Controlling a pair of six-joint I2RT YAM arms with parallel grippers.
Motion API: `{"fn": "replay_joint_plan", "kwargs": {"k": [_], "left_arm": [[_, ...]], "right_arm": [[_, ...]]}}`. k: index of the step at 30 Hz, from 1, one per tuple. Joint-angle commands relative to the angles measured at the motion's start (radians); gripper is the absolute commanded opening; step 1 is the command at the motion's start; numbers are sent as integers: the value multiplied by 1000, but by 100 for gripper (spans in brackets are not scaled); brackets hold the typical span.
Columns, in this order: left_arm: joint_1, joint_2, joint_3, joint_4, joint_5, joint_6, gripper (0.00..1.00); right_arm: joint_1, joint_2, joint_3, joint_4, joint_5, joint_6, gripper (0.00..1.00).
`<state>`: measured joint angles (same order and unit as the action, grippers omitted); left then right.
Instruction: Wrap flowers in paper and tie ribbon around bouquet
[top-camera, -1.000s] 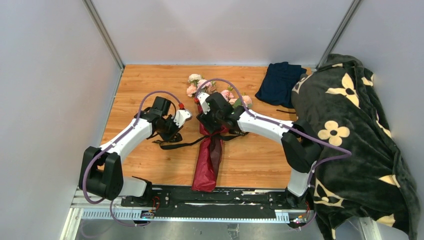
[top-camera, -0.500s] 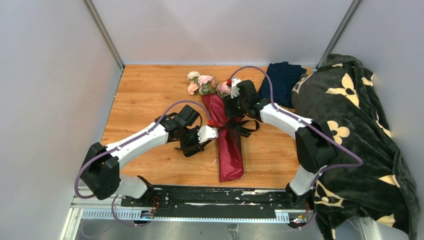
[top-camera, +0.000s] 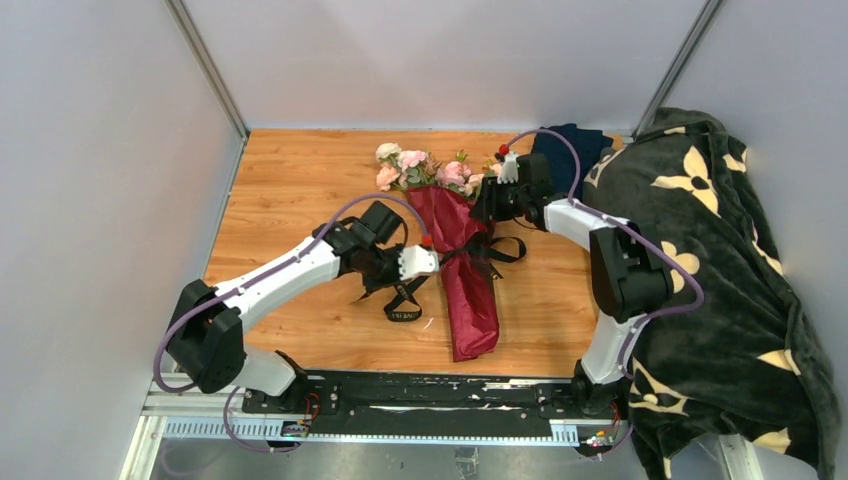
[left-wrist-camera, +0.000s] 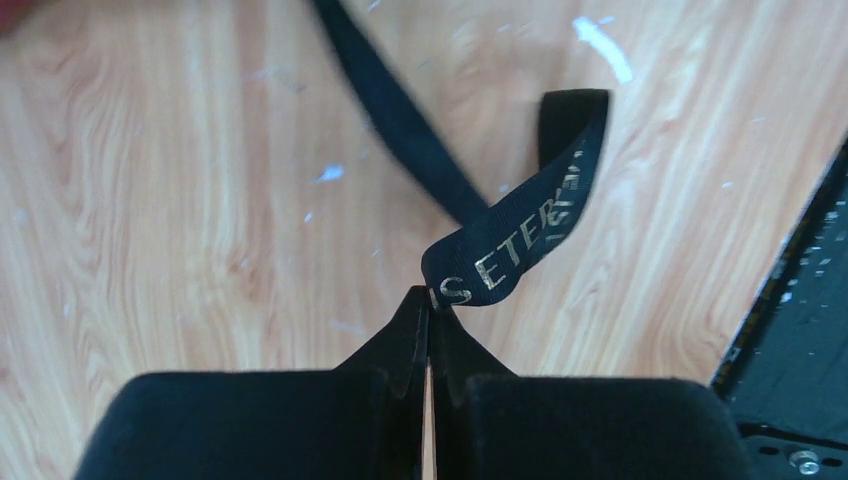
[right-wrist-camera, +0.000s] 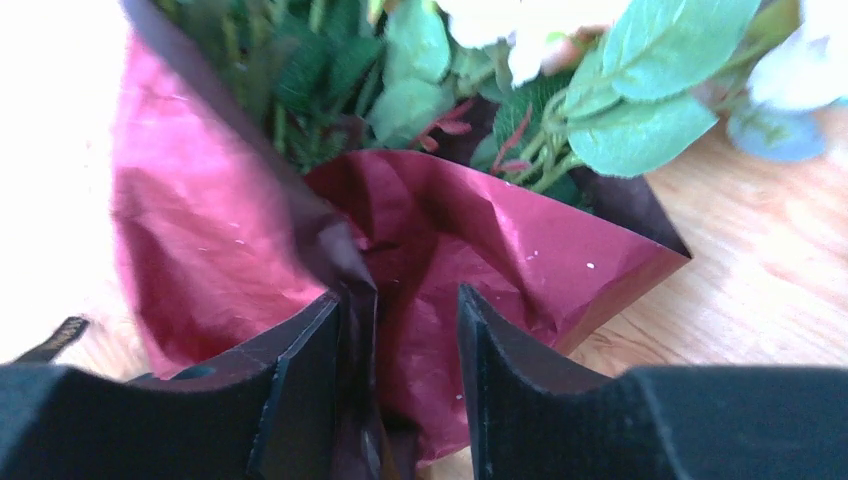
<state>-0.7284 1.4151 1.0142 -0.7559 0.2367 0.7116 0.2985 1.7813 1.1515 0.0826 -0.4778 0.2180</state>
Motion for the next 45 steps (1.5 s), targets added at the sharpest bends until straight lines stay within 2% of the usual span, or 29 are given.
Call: {"fn": "replay_joint_plan", "kwargs": {"k": [1, 6, 9, 11, 14, 17, 23, 26, 28, 31, 32, 34, 35, 36, 38, 40, 42, 44, 45], "left_arm": [[94, -59, -12, -34, -21, 20, 0], [161, -84, -42, -45, -19, 44, 0], [168, -88, -37, -50, -33, 43, 0], [176, -94, -22, -60, -33, 41, 0], [204, -100, 7, -79, -15, 28, 0], [225, -104, 27, -84, -25, 8, 0], [233, -99, 17, -81, -36, -10, 0], [258, -92, 22, -61, -60, -36, 0], [281, -79, 34, -55, -76, -50, 0], [322, -44, 47, -38, -179, -62, 0], [346, -36, 48, -25, -223, -63, 13], [412, -26, 57, -10, -233, -59, 52], [431, -25, 70, -12, -260, -55, 63], [436, -28, 82, -17, -268, -47, 71], [436, -60, 112, -27, -207, -32, 77], [423, -85, 143, -44, -48, -50, 82], [357, -58, 156, -38, 61, -106, 83], [223, -1, 132, -6, 97, -135, 88], [193, 24, 111, 35, 102, -147, 91]], "right_arm": [[-18, 89, -21, 28, -81, 45, 46], [-36, 107, -22, 74, -53, 86, 46], [-42, 118, 31, -12, 15, 40, 52], [-43, 105, 94, -141, 49, -20, 54], [-41, 3, 157, -280, 81, -107, 57], [-44, -150, 149, -358, 96, -179, 60], [-80, -463, -125, -355, -126, -276, 63], [-81, -554, -300, -332, -133, -357, 60], [-79, -596, -383, -329, -121, -488, 59], [-74, -656, -482, -303, -102, -750, 63], [-75, -678, -532, -270, -87, -853, 66], [-74, -706, -603, -151, -86, -950, 69], [-74, -708, -625, -104, -94, -983, 70], [-75, -696, -639, -32, -100, -1009, 71], [-73, -647, -641, 15, -110, -1050, 71], [-72, -567, -616, 19, -105, -1092, 71], [-71, -497, -590, 42, -78, -1106, 71], [-71, -439, -562, 61, -82, -1129, 71], [-71, -413, -554, 69, -103, -1143, 71]]}}
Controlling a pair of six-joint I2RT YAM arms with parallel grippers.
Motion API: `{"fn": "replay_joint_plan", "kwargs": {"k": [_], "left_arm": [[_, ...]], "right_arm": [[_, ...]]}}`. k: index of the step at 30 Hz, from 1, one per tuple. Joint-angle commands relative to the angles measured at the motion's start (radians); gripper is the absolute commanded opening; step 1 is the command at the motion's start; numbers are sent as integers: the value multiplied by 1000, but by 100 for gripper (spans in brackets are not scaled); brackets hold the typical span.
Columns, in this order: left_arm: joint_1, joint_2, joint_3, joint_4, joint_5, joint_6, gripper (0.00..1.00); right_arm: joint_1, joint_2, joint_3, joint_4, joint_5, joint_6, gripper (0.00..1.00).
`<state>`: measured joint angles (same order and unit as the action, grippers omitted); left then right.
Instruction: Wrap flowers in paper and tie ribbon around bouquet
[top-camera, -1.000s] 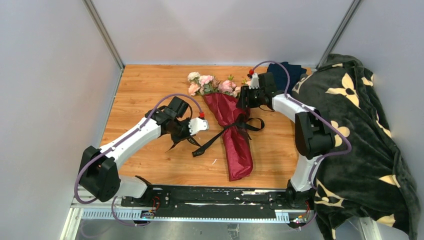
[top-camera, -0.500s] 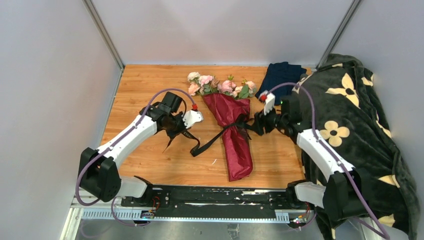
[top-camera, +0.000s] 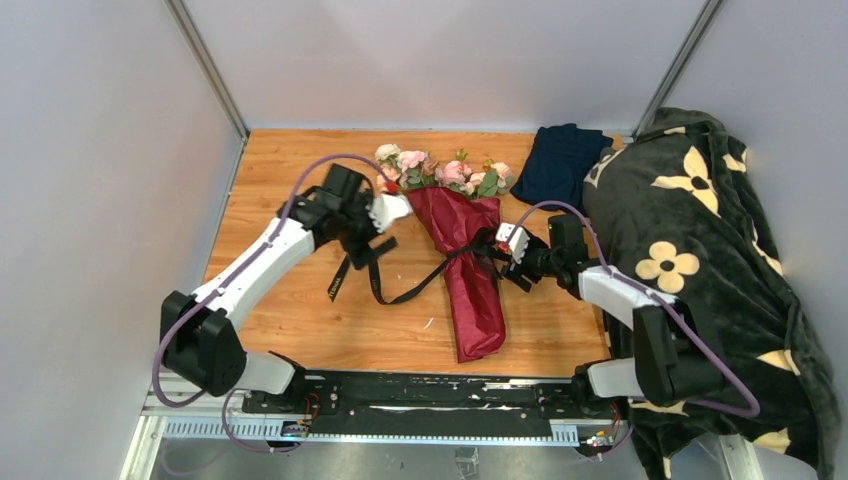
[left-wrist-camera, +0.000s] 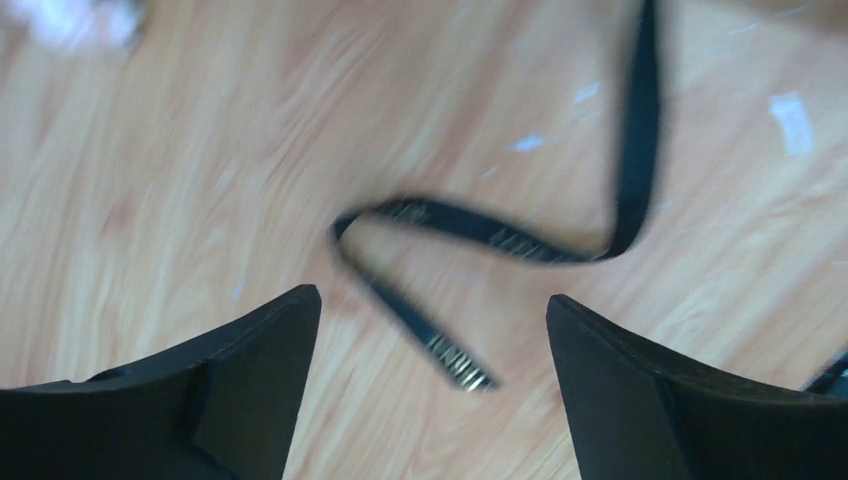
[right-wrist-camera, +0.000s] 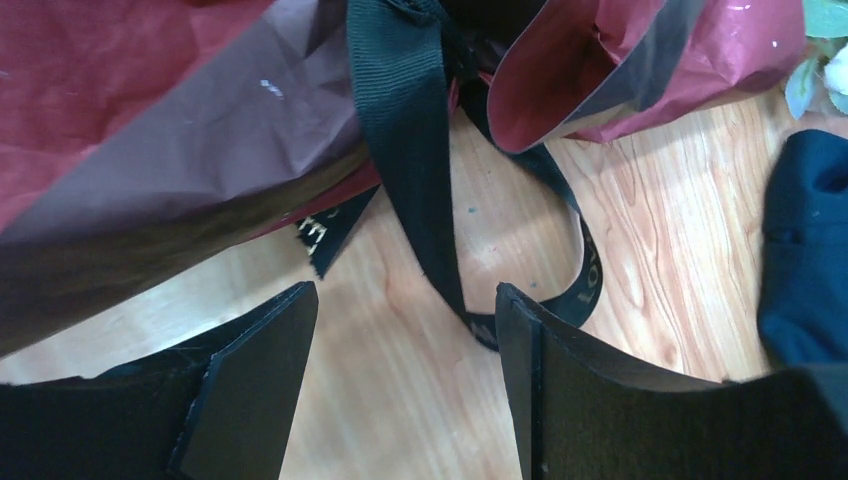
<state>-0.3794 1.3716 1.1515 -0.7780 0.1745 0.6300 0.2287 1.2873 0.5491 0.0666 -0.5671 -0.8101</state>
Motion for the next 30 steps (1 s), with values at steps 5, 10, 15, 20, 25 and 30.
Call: {"fn": "replay_joint_plan", "kwargs": {"k": [5, 10, 15, 20, 25, 30], "left_arm": [[-286, 156, -119, 285, 155, -117, 100], [-359, 253, -159, 451, 25, -99, 100], [-369, 393, -80, 376, -27, -104, 90], [-366, 412, -54, 311, -34, -93, 0], [-235, 323, -66, 295, -26, -138, 0], [-44, 268, -88, 352, -110, -122, 0]], "right_arm": [[12, 199, 84, 123, -36, -136, 67], [18, 276, 101, 135, -66, -135, 4], [17, 207, 75, 122, -66, -145, 0], [18, 110, 72, 66, -67, -131, 0], [18, 11, 52, 2, 2, -98, 0], [18, -107, 43, -15, 77, 23, 0]]}}
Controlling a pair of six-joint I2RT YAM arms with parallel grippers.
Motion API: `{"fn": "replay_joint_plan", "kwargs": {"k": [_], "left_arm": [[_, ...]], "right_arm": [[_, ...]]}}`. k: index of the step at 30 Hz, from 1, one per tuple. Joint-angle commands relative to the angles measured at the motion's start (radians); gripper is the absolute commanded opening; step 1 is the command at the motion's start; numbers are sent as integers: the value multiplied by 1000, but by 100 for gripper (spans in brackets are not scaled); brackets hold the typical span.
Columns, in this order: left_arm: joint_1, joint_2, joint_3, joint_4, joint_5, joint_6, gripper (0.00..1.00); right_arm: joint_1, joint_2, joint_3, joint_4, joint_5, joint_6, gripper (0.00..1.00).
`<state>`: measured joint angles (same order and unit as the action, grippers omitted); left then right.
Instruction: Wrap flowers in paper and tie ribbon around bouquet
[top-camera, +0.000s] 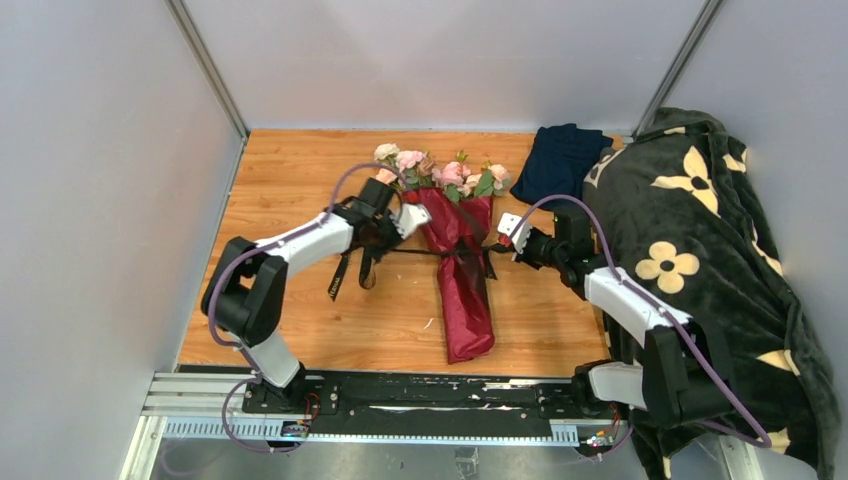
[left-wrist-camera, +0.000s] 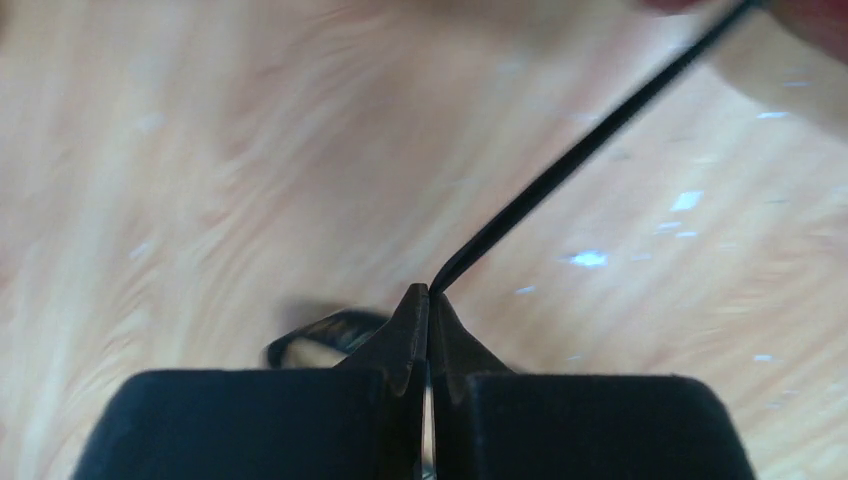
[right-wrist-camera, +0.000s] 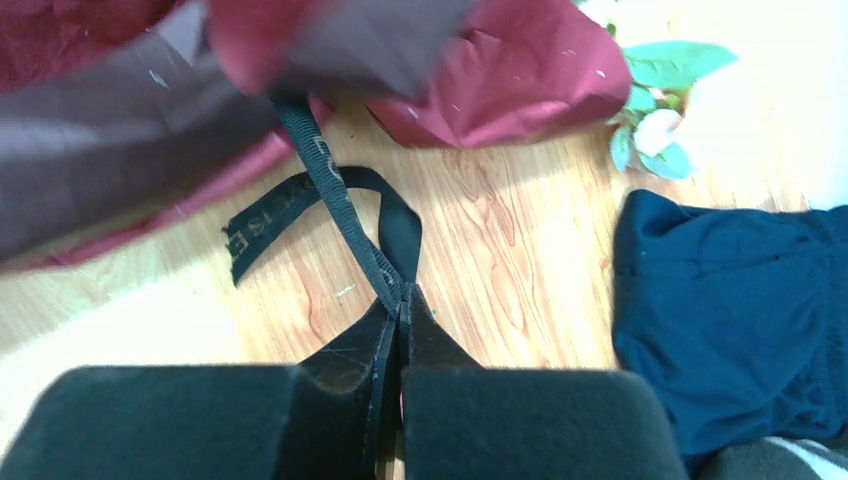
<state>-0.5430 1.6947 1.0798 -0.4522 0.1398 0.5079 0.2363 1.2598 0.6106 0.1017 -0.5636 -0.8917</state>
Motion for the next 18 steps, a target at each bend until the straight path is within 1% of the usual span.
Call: {"fn": "replay_joint_plan", "kwargs": {"k": [1, 5, 8, 11, 14, 18], "left_arm": [[164, -58, -19, 38, -84, 7, 0], [351, -44, -35, 76, -133, 72, 0], [487, -36, -59, 115, -161, 132, 0], [591, -21, -65, 123, -149, 162, 0], [640, -13, -74, 131, -150, 188, 0], [663, -12, -94, 149, -161, 208, 0]], "right_arm": [[10, -98, -24, -61, 93, 117, 0], [8, -149, -59, -89, 216, 151, 0], [-7, -124, -48, -97, 237, 171, 0], [-14, -85, -39, -145, 245, 170, 0], [-15, -66, -38, -147, 247, 179, 0], [-17, -55, -43, -155, 268, 179, 0]]}}
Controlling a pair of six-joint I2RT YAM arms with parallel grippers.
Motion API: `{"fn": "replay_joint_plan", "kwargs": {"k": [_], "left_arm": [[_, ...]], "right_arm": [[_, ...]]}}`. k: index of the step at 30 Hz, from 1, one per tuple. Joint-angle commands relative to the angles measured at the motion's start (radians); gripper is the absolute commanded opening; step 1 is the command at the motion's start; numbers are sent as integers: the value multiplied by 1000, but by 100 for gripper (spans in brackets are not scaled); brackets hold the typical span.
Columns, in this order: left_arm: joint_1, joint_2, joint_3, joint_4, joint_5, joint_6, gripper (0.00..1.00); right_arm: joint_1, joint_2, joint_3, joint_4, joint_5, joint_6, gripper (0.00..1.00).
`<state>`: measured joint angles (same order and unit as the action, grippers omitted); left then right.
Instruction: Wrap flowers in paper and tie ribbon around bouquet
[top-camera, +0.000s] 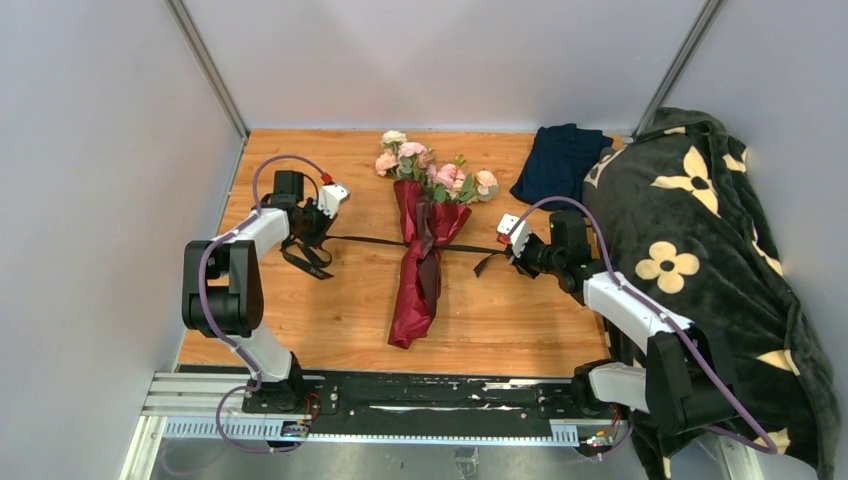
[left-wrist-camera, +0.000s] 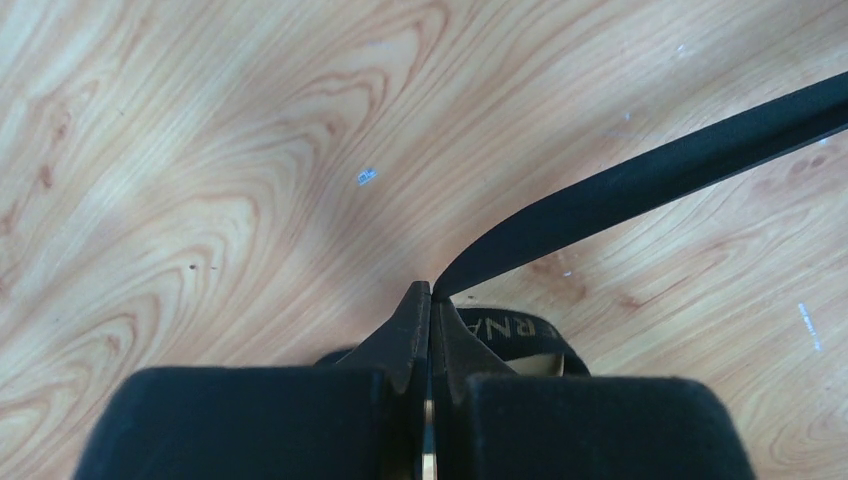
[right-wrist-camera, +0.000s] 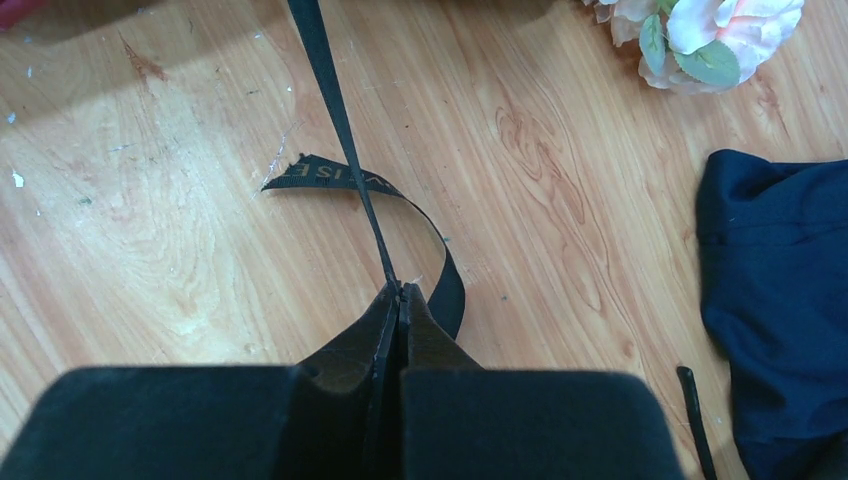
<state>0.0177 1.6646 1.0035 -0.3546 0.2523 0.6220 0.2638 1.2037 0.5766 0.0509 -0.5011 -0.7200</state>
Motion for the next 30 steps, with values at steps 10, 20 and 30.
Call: {"fn": "replay_joint_plan", "kwargs": {"k": [10, 20, 30], "left_arm": [[85, -57, 23, -123, -126, 29, 0], [46, -245, 48, -262, -81, -23, 0], [-192, -460, 81, -551, 123, -38, 0]], "right_arm": [[77, 66, 56, -213, 210, -78, 0], [195, 53, 29, -229, 277, -78, 0], [271, 31, 92, -290, 196, -87, 10]]}}
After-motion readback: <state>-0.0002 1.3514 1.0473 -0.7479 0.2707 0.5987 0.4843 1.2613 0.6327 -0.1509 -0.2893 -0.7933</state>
